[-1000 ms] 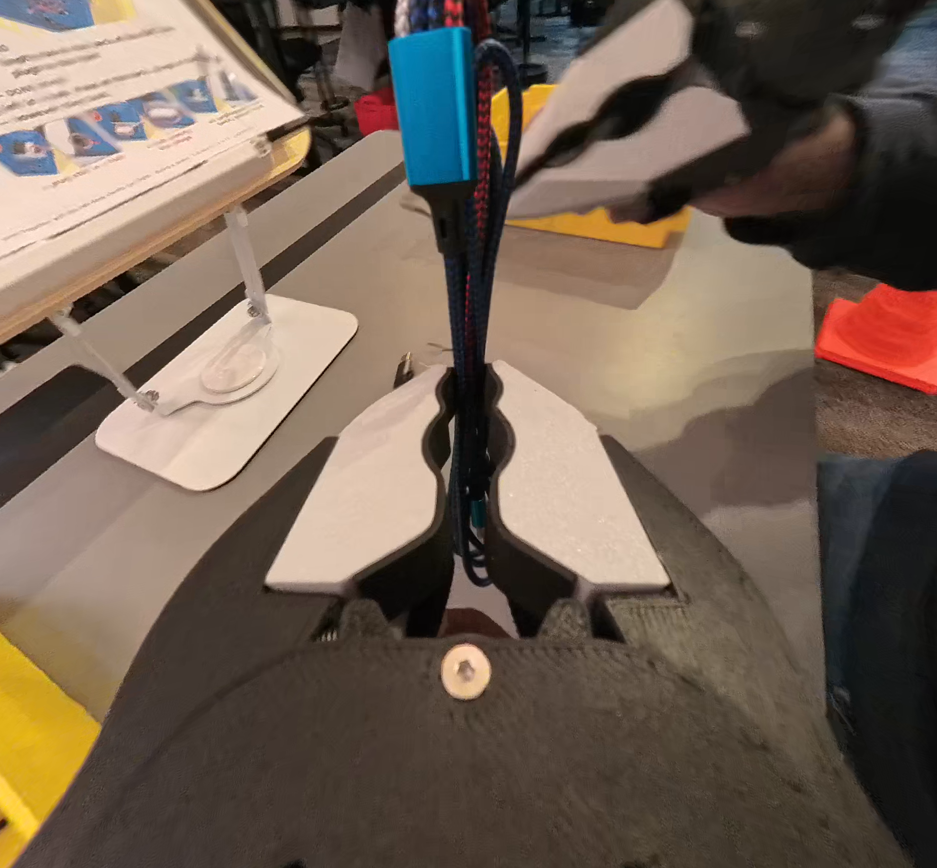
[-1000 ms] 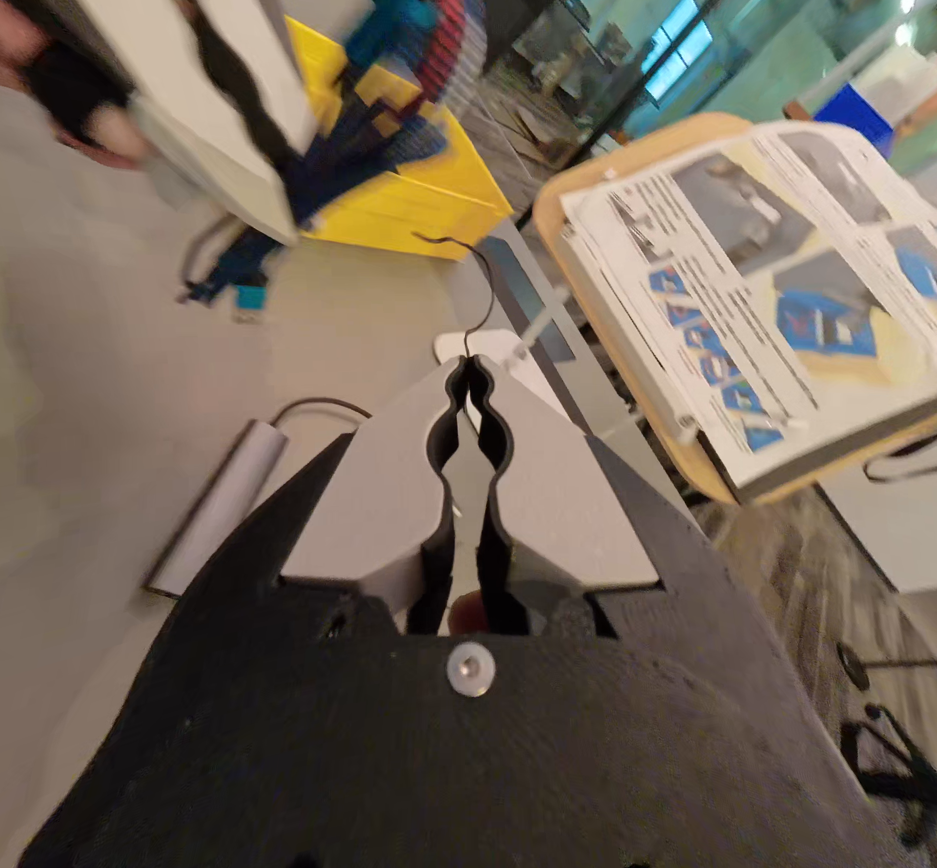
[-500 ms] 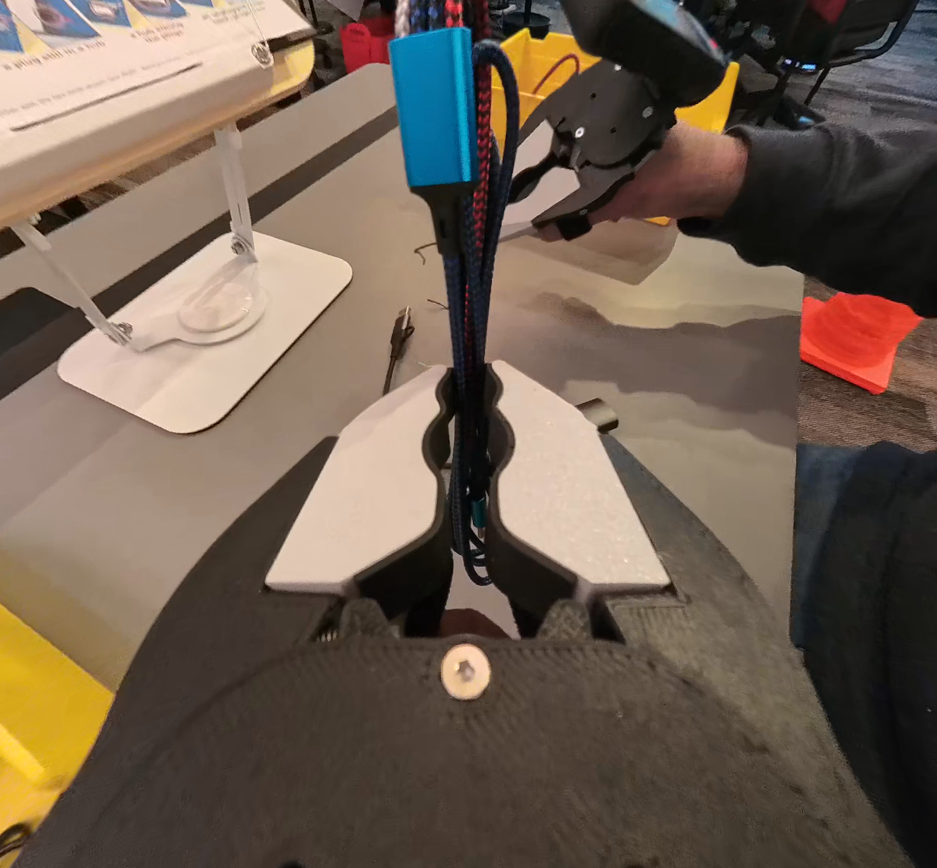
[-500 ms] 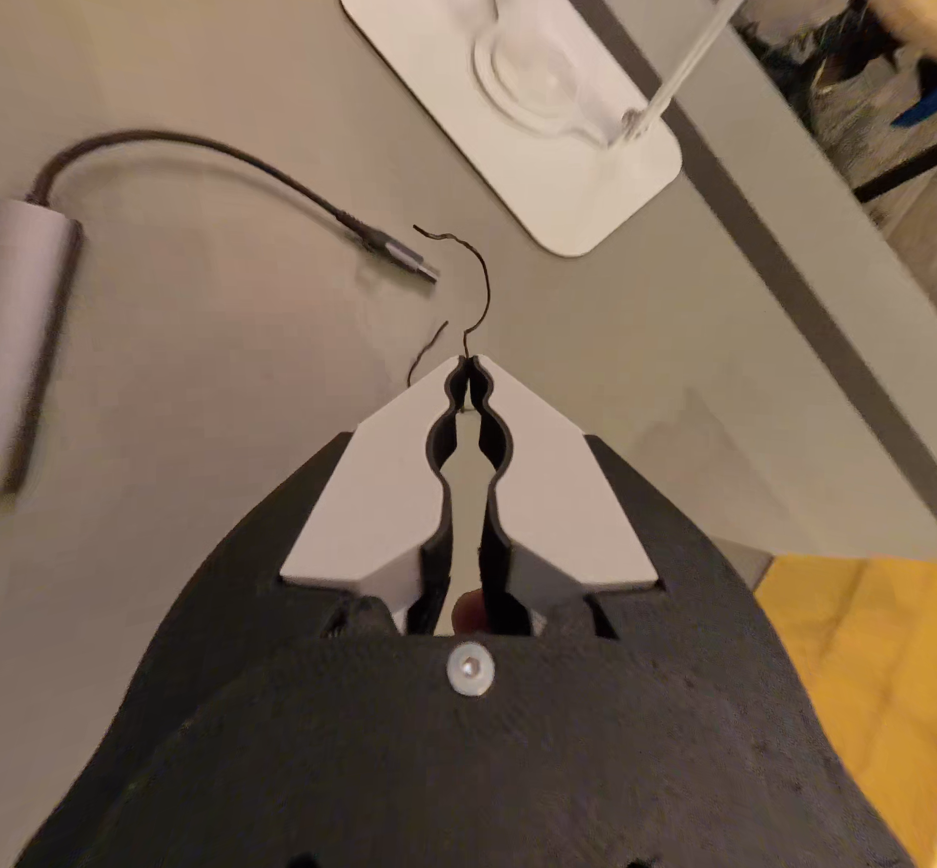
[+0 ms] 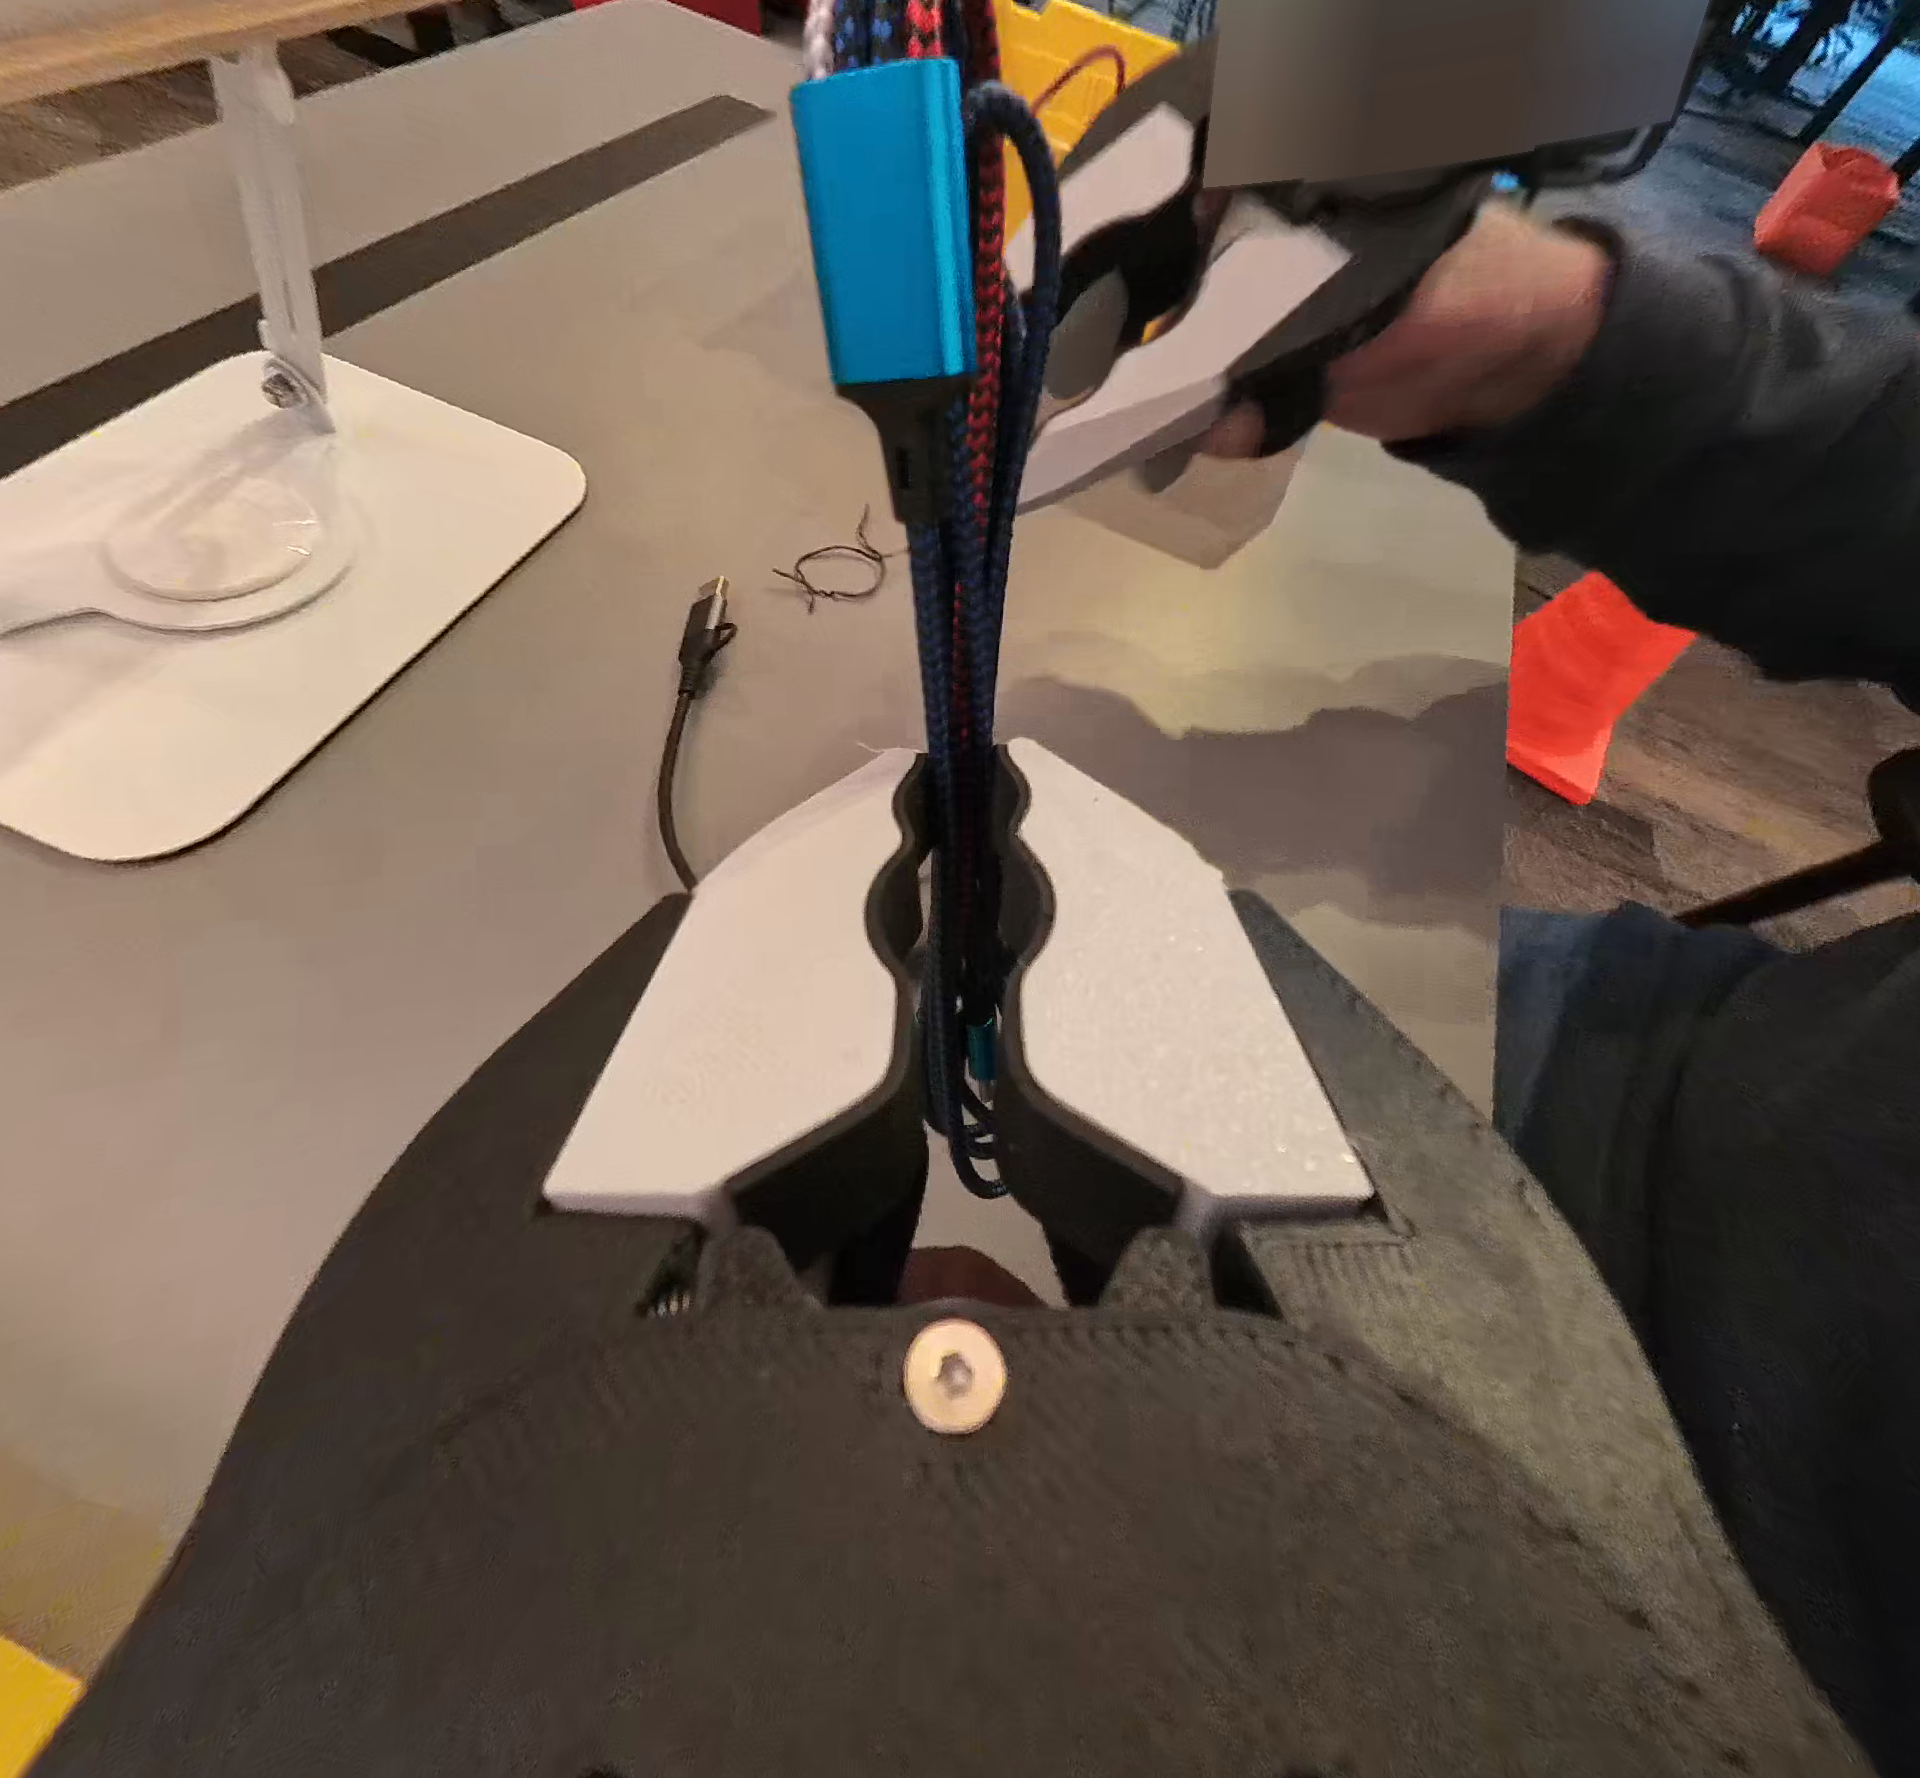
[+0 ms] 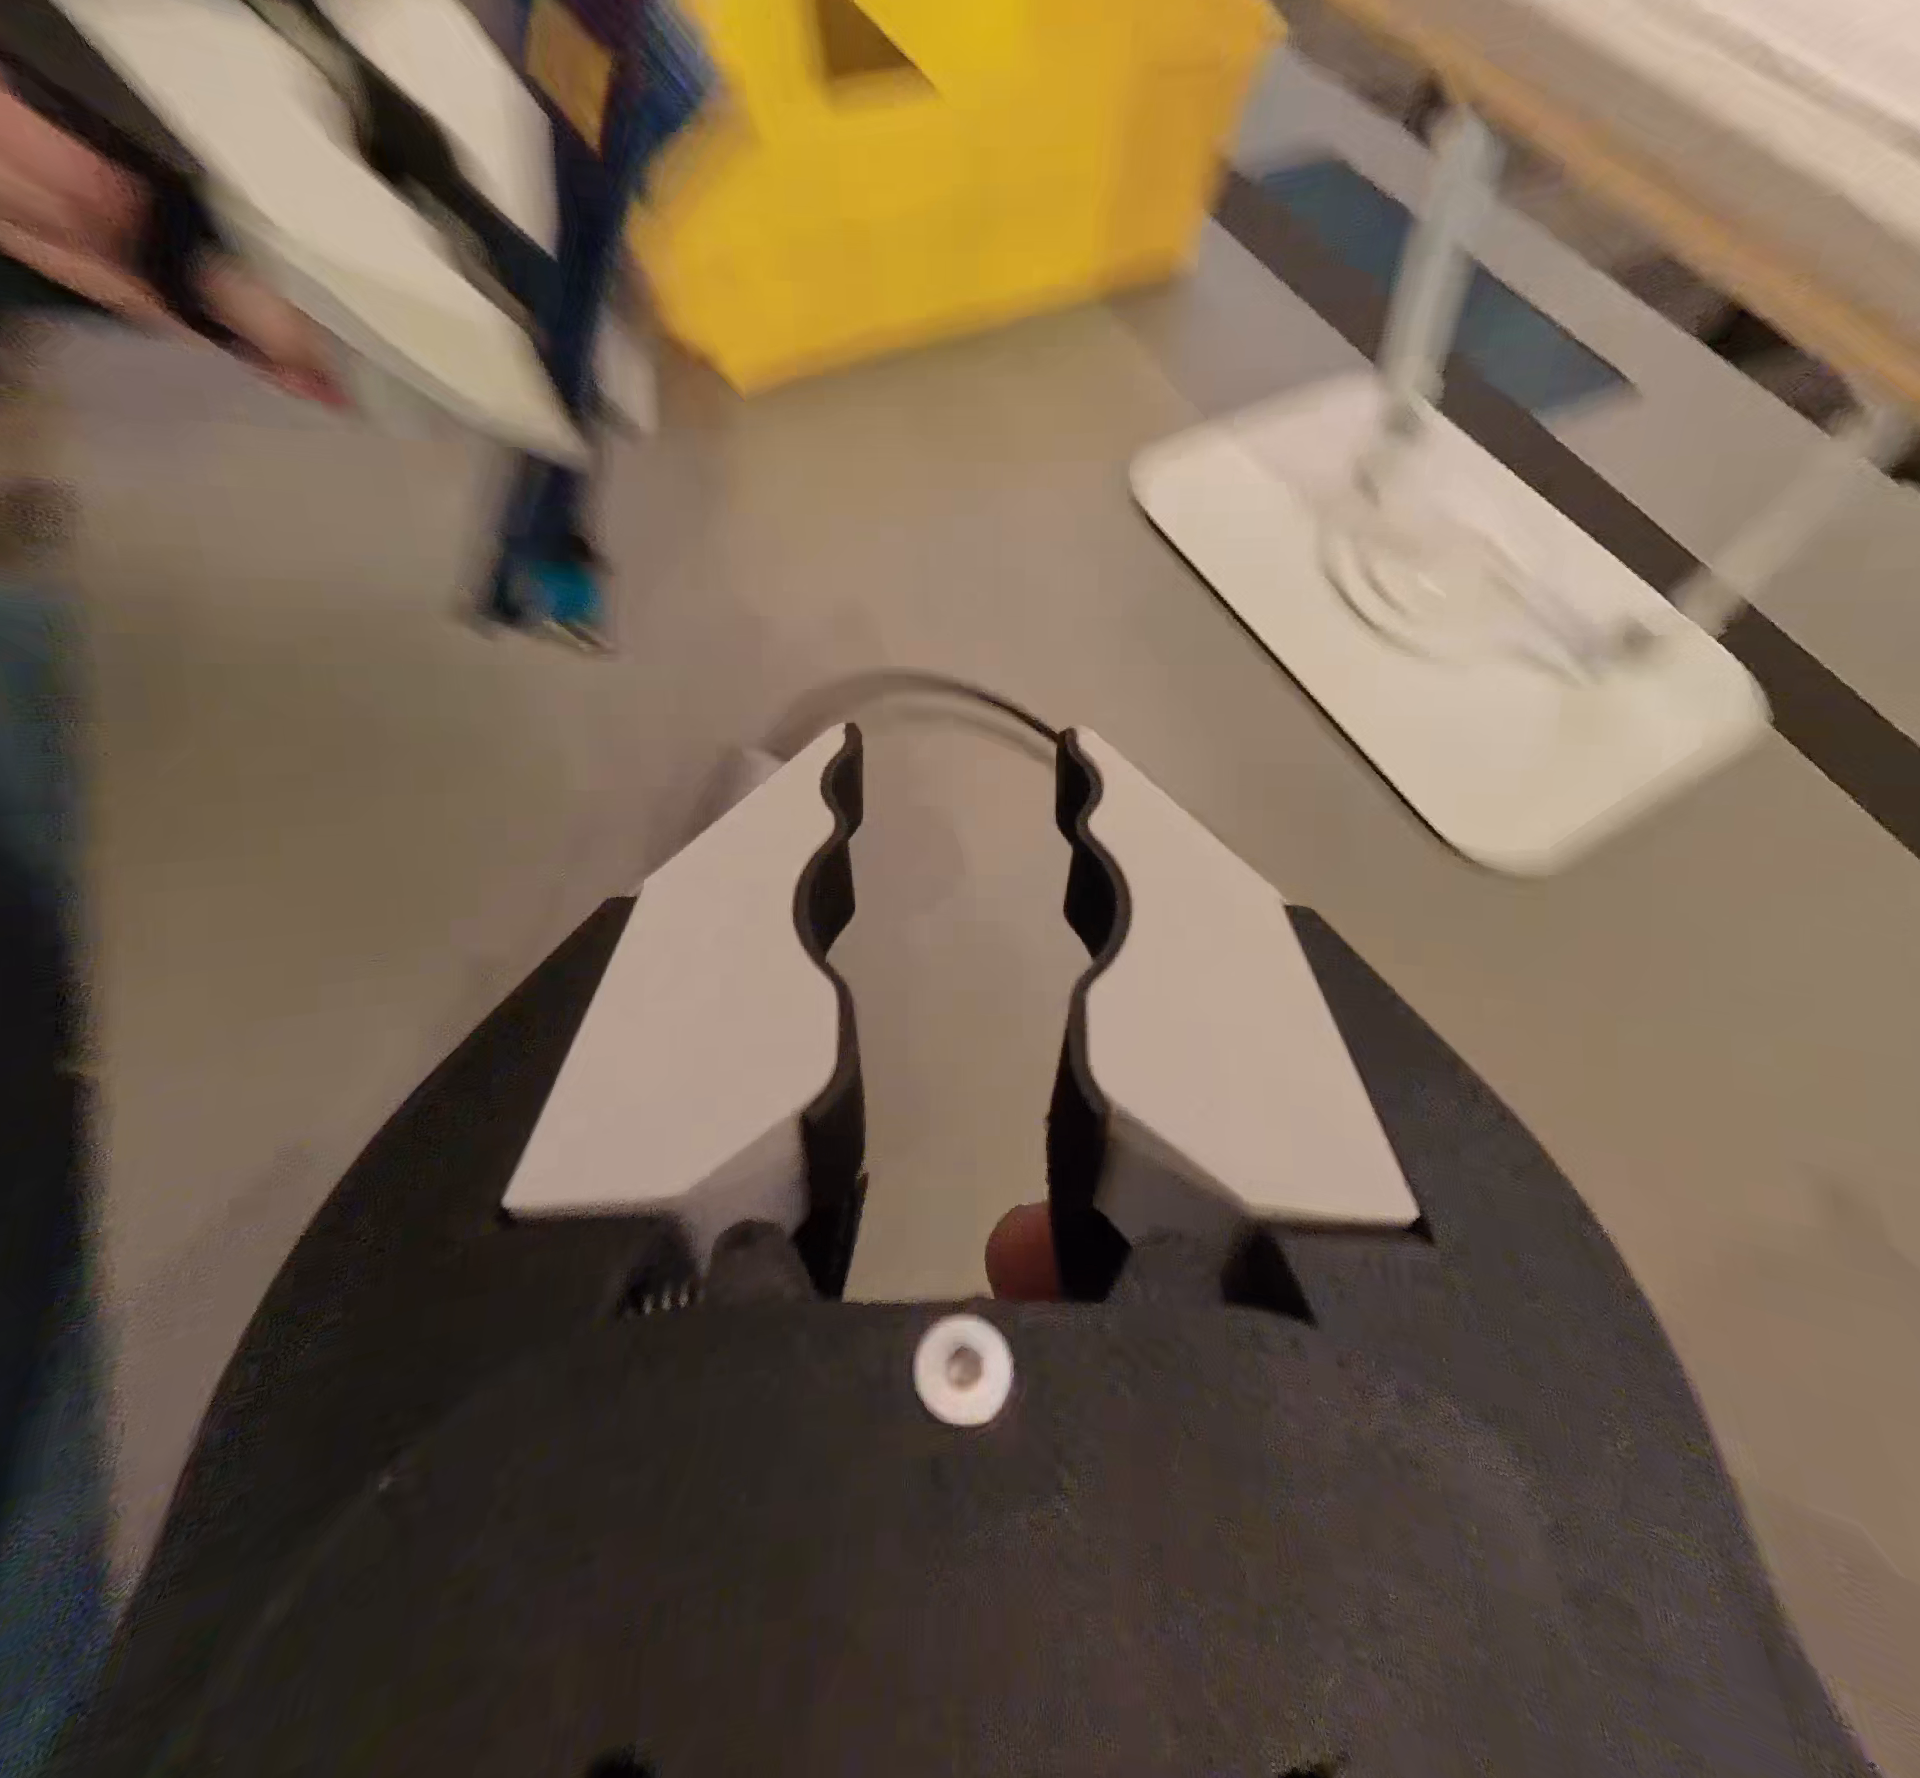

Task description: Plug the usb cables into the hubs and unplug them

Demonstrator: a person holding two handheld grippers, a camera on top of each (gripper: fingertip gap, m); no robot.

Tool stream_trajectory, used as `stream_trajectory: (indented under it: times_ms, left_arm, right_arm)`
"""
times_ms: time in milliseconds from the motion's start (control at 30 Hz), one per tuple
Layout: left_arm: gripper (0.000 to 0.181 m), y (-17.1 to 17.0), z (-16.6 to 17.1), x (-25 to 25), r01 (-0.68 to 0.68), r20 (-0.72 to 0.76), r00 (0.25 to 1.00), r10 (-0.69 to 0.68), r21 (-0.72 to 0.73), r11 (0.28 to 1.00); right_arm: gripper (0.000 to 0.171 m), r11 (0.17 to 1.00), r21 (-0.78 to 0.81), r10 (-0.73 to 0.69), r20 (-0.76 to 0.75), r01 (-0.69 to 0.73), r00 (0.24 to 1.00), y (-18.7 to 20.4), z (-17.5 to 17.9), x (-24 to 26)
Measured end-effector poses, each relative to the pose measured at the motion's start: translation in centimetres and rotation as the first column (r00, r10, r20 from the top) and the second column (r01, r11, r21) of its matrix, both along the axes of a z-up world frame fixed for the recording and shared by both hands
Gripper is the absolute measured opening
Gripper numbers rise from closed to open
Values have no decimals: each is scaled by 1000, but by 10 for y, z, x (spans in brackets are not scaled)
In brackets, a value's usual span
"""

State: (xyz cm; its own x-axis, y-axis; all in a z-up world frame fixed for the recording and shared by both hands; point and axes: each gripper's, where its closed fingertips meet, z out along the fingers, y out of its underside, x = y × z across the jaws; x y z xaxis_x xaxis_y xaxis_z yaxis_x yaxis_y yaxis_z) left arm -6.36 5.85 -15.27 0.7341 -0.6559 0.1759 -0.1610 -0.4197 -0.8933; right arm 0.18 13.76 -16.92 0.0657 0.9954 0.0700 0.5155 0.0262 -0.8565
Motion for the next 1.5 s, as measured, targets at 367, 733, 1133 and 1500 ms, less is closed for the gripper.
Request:
stream_trajectory:
  times_ms: [367,733,1133,1500]
  left_arm:
    - [10,-10,-6,24,121,-133,984,-121,-11,993]
    - [32,-10,7,17,151,-160,977,-143,44,987]
    - [6,-3,49,9,69,195,975,-103,173,983]
    - [6,-17,87,12,112,469,849,-242,288,951]
  right_arm:
    - [9,907,-257,248,-317,-334,916,-88,64,-61]
    - [6,917,-229,272,-242,-327,931,-87,81,-61]
    - [35,969,-60,217,-252,-239,943,-73,96,-53]
    - [26,906,-262,203,-420,-333,884,-71,64,-31]
